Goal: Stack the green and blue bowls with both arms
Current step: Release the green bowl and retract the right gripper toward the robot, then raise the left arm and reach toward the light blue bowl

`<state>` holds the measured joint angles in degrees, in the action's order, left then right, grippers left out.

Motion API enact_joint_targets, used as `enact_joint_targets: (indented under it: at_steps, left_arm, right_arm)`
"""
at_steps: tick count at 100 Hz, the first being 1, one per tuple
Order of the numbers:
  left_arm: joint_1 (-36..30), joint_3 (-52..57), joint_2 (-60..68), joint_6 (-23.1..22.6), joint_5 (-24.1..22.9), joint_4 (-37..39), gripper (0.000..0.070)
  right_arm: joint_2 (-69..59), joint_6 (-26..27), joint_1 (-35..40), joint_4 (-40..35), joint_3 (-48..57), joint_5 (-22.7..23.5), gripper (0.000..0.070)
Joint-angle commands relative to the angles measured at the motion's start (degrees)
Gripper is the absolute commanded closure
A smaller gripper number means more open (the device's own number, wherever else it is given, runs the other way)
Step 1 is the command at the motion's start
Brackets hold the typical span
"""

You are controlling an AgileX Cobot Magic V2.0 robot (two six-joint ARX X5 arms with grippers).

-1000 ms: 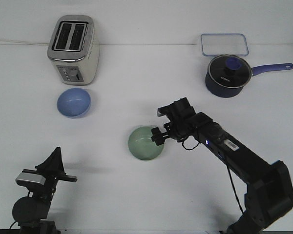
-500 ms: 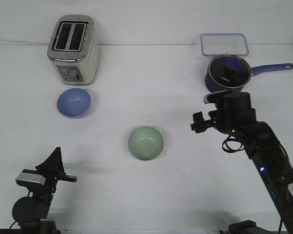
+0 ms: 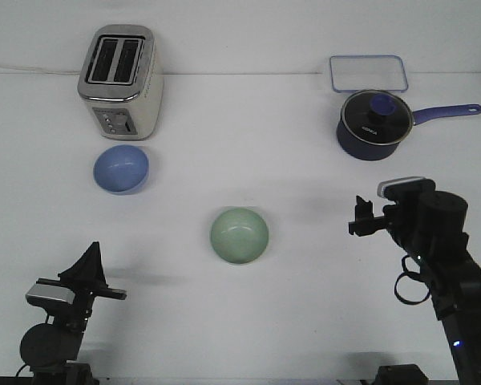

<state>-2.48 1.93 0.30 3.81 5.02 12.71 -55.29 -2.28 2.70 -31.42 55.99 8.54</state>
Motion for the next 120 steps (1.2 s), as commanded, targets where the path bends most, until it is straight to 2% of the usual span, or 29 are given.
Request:
enact_joint_targets:
  at_steps: [1, 21, 35, 120]
  left_arm:
    - [0.07, -1.14, -0.11, -0.11, 0.04, 0.61, 0.0690]
    - [0.07, -1.14, -0.11, -0.11, 0.04, 0.61, 0.0690]
    - [0.07, -1.14, -0.11, -0.11, 0.04, 0.61, 0.0690]
    - [0.07, -1.11, -0.11, -0.09, 0.00, 0.81, 0.0690]
  right_arm:
    - [2.05, -0.81, -0.11, 4.90, -4.52, 0.04, 0.0214]
    - [11.02, -0.76, -0.04, 23.54, -21.94, 0.66, 0.0214]
    - [15.02, 1.44, -0.04, 30.08, -28.83, 0.59, 0.0214]
    - [17.42, 1.14, -0.04, 31.41, -29.42, 0.42, 0.0215]
